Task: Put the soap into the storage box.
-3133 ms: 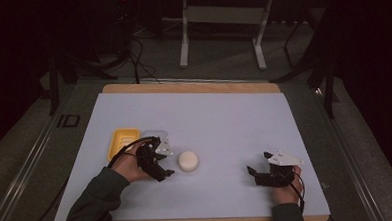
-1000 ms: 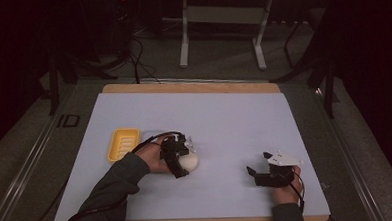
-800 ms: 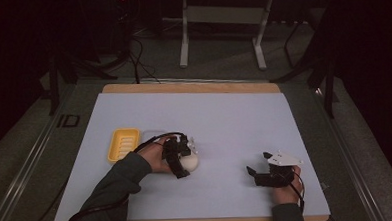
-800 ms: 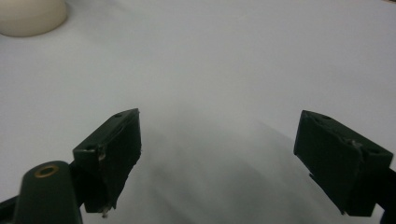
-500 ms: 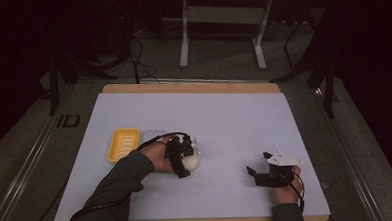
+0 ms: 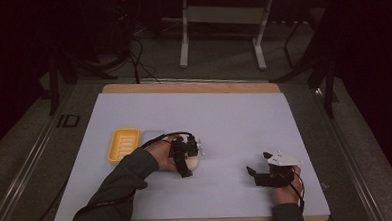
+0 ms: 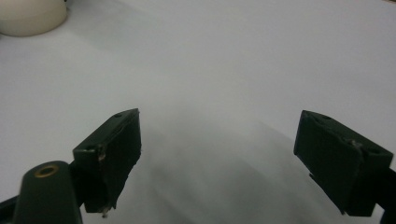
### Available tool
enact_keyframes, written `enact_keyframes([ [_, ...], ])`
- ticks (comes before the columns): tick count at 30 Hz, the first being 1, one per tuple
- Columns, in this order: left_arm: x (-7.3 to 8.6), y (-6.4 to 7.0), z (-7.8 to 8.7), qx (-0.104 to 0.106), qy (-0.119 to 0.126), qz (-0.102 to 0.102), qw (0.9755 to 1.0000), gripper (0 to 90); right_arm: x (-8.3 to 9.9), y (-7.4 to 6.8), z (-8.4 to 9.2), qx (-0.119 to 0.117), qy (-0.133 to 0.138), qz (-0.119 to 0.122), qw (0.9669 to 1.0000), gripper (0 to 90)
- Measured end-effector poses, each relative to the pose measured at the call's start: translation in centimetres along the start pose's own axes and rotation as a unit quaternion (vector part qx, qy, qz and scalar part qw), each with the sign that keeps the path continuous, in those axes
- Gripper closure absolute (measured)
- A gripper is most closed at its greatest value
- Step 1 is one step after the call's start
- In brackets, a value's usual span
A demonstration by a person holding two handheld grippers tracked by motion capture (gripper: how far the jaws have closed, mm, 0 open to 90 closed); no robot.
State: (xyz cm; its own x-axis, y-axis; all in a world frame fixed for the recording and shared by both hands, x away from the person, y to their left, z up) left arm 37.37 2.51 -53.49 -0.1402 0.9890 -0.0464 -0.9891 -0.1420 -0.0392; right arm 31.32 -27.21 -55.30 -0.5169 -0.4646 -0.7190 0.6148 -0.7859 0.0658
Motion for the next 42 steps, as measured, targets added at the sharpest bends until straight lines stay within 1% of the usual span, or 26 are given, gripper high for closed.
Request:
enact_keyframes([
  [4, -0.3, 0.0, 0.1, -0.001, -0.008, -0.004, 1.0000, 18.5, 0.0, 0.0, 0.0, 0.000, 0.000, 0.001, 1.0000, 14.7],
  [7, -0.6, -0.1, 0.1, 0.005, -0.020, -0.009, 0.9998, 20.9, 0.0, 0.0, 0.0, 0.000, -0.001, 0.001, 1.0000, 14.7],
  [8, -0.6, -0.1, 0.1, 0.005, -0.020, -0.009, 0.9998, 21.5, 0.0, 0.0, 0.0, 0.000, -0.001, 0.001, 1.0000, 14.7],
  [9, -0.8, -0.1, 0.1, 0.008, -0.029, -0.010, 0.9995, 21.9, 0.0, 0.0, 0.0, 0.000, -0.001, 0.001, 1.0000, 14.7],
  [10, -0.8, -0.1, 0.1, 0.008, -0.029, -0.010, 0.9995, 22.0, 0.0, 0.0, 0.0, 0.000, -0.001, 0.001, 1.0000, 14.7],
  [12, -1.2, 0.0, 0.2, 0.004, -0.046, -0.016, 0.9988, 22.0, 0.0, 0.0, 0.0, 0.000, -0.002, 0.002, 1.0000, 14.7],
  [13, -1.2, 0.0, 0.2, 0.004, -0.046, -0.016, 0.9988, 22.1, 0.0, 0.0, 0.0, 0.000, -0.002, 0.002, 1.0000, 14.7],
  [14, -1.4, 0.0, 0.2, 0.005, -0.058, -0.017, 0.9982, 22.1, 0.0, 0.0, -0.1, 0.000, -0.002, 0.004, 1.0000, 14.7],
  [15, -1.4, 0.0, 0.2, 0.005, -0.058, -0.017, 0.9982, 22.1, 0.0, 0.0, -0.1, 0.000, -0.002, 0.004, 1.0000, 14.7],
  [18, -1.8, 0.0, 0.2, 0.010, -0.074, -0.020, 0.9970, 22.2, 0.0, 0.0, -0.1, 0.000, -0.002, 0.004, 1.0000, 14.7],
  [23, -1.9, -0.2, 0.1, 0.015, -0.081, -0.021, 0.9964, 22.3, 0.0, 0.0, -0.1, 0.000, -0.003, 0.005, 1.0000, 14.7],
  [28, -1.9, -0.2, 0.1, 0.015, -0.080, -0.023, 0.9964, 22.6, 0.0, 0.0, -0.1, -0.001, -0.003, 0.005, 1.0000, 14.7],
  [33, -2.1, -0.1, 0.2, 0.011, -0.092, -0.033, 0.9952, 22.7, 0.0, 0.0, -0.1, -0.001, -0.003, 0.005, 1.0000, 14.7],
  [40, -2.0, -0.3, 0.2, 0.008, -0.099, -0.030, 0.9946, 22.9, 0.0, 0.0, 0.0, -0.002, -0.003, 0.005, 1.0000, 14.8],
  [42, -1.7, -0.5, 0.3, 0.006, -0.099, -0.029, 0.9947, 22.9, 0.0, 0.0, -0.1, -0.002, -0.002, 0.004, 1.0000, 14.8],
])
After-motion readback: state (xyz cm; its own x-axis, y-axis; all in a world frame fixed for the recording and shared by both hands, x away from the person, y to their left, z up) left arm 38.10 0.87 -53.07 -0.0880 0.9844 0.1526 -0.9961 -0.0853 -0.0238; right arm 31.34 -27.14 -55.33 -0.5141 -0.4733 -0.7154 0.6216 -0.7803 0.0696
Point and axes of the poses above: each handheld gripper's, and its own axes: z roughly backward along the jaws, x roughly out of its underside, y roughly to its right, the point moved 3 cm from there along -z, roughly forward along the jaws, and after that the axes turned 10 degrees about -y, right-handed, at the moved point
